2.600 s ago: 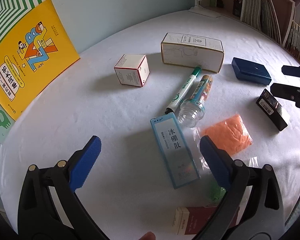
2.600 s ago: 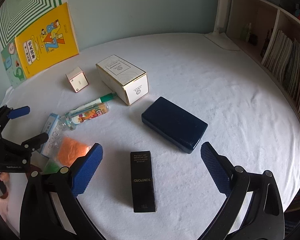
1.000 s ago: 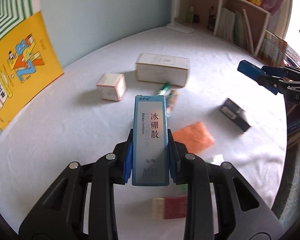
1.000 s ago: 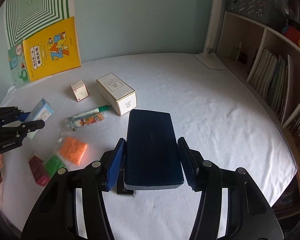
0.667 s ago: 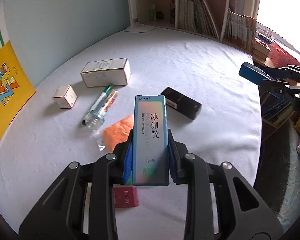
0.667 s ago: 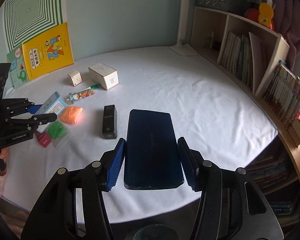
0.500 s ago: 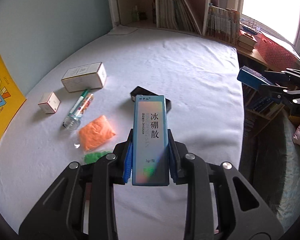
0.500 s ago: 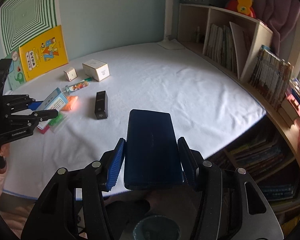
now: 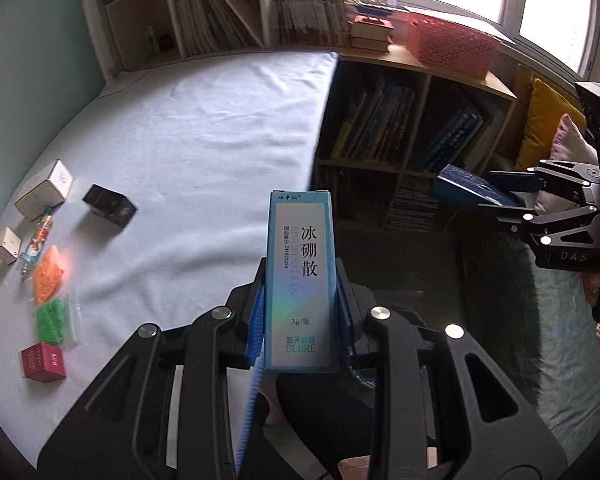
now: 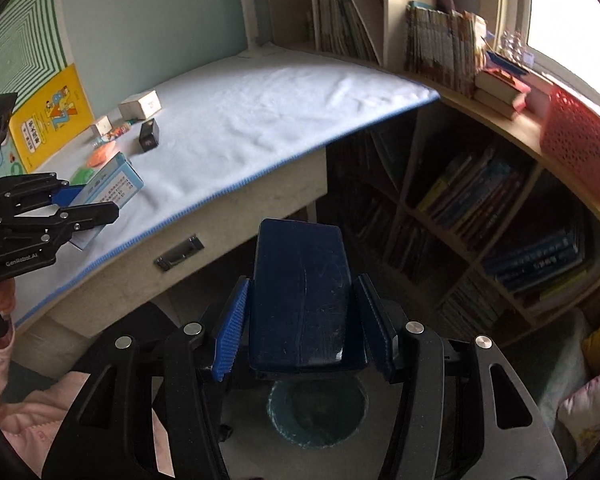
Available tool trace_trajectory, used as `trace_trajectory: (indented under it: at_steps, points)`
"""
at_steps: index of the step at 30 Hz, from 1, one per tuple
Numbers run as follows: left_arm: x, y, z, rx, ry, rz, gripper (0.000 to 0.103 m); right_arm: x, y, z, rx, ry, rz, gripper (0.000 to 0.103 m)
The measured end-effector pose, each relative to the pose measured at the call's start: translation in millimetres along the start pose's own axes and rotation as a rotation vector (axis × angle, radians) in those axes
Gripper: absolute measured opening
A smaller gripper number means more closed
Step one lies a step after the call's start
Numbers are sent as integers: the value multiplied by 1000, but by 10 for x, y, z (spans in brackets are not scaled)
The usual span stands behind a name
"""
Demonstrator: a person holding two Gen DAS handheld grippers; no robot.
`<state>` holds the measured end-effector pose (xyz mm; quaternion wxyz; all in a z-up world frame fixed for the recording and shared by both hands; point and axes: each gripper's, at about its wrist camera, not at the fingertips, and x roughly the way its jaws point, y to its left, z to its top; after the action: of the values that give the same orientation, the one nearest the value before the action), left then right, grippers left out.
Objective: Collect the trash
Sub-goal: 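Carry both held items over the teal wastebasket and open both tools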
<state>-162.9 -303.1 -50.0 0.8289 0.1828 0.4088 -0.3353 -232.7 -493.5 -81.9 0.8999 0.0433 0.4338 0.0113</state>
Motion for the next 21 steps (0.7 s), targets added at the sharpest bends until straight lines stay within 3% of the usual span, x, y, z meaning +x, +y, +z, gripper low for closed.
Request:
trace_trajectory:
  at_steps: [10,21]
  points:
    - [627,-897,-350,166,144,-104,27,131,-313,-857,158,95,7,54]
    - [1001,-1242,-485,218,233,-180,27,249,-418,-1295,234,142,34,54]
